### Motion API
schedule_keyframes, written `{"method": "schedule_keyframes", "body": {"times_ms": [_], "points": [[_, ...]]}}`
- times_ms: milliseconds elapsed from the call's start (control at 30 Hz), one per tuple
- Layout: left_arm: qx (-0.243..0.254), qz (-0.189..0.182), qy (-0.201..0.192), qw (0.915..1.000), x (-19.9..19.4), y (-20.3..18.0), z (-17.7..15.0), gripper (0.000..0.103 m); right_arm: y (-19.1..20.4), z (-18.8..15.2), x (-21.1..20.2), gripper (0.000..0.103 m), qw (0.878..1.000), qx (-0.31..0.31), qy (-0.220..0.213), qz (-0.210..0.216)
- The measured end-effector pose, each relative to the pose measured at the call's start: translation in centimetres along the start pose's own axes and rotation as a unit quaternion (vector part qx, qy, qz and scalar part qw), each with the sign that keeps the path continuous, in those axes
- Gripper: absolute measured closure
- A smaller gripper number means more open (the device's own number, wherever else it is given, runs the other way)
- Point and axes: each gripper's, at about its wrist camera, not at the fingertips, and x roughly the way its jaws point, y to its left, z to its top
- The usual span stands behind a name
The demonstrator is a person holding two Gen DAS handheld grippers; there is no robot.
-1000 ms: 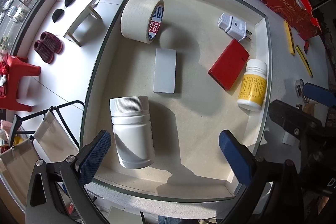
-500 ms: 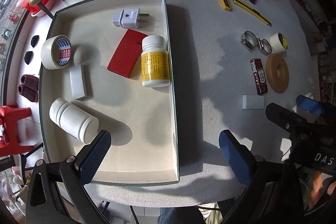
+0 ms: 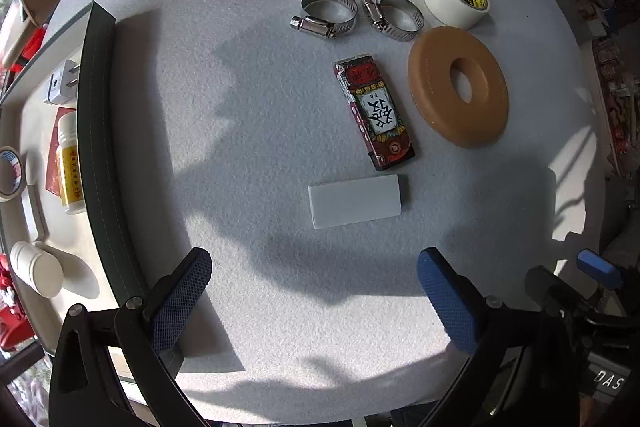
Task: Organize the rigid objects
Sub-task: 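Move the left tool to the white block while the right tool approaches the orange foam ring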
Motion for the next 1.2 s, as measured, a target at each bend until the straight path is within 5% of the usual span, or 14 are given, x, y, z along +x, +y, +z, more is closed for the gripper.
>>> {"method": "schedule_keyframes", "body": {"times_ms": [433,767,1200], "points": [[-0.056,0.069,-0.032,0.9955,1.8,2.5,2.3,0.000,0.6,5.3,-0.3,0.006,0.999,-0.046,-0.018,0.013],[-0.057,0.053,-0.034,0.9964,2.0,2.9,2.9,0.000,4.5,13.0,0.3,0.006,0.995,-0.094,-0.032,0.014],[-0.073,0.033,-0.046,0.9957,2.1,3.4,2.2,0.000,12.5,15.6,3.8,0.006,0.989,-0.150,-0.002,-0.003]]}}
